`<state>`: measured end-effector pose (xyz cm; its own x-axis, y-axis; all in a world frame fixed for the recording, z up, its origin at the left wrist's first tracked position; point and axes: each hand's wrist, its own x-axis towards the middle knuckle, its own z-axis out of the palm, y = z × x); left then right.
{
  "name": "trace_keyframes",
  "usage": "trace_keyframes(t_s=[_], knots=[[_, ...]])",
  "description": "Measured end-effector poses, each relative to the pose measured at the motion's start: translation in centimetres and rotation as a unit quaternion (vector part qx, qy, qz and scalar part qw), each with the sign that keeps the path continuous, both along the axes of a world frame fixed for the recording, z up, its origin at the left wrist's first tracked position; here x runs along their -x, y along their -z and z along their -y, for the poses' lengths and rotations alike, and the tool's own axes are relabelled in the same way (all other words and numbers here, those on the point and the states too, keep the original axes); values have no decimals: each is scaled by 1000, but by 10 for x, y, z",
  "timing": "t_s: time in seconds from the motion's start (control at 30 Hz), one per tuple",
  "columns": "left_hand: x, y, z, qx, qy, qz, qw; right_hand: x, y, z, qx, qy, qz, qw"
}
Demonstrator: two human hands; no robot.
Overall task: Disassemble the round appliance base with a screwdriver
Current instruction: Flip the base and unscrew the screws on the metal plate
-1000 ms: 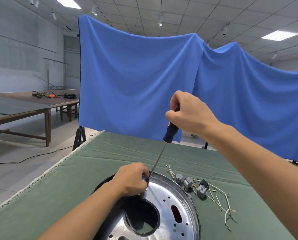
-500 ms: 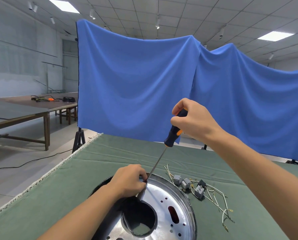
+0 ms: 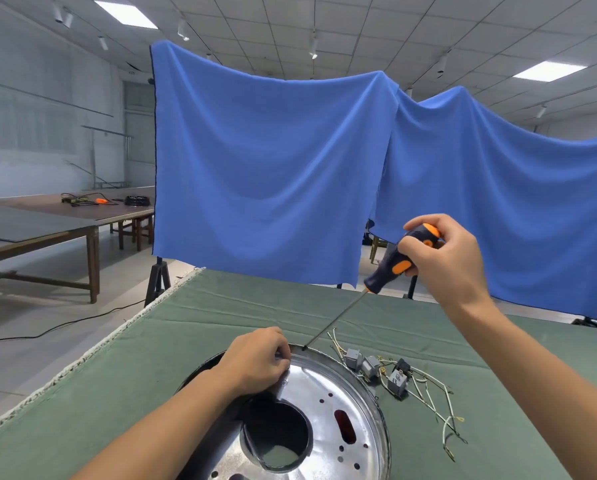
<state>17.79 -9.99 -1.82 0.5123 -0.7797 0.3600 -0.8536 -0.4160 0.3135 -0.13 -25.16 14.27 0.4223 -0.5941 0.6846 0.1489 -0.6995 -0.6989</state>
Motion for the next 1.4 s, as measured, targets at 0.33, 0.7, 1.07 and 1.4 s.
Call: trace_keyframes(t_s=[0.33,0.7,1.07,1.4], knots=[[3,-6,-1,129,-11,-107,986,15,62,21,-104,119,87,984],[22,-56,8,257,-38,-223,939,4,33,15,-318,-11,287,904],[71,-141,17,453,66,-481,747,-26,-36,-46,125,-136,141,973],[73,-144,-1,481,82,-550,678,-29,-6,-33,151,-100,-98,979]])
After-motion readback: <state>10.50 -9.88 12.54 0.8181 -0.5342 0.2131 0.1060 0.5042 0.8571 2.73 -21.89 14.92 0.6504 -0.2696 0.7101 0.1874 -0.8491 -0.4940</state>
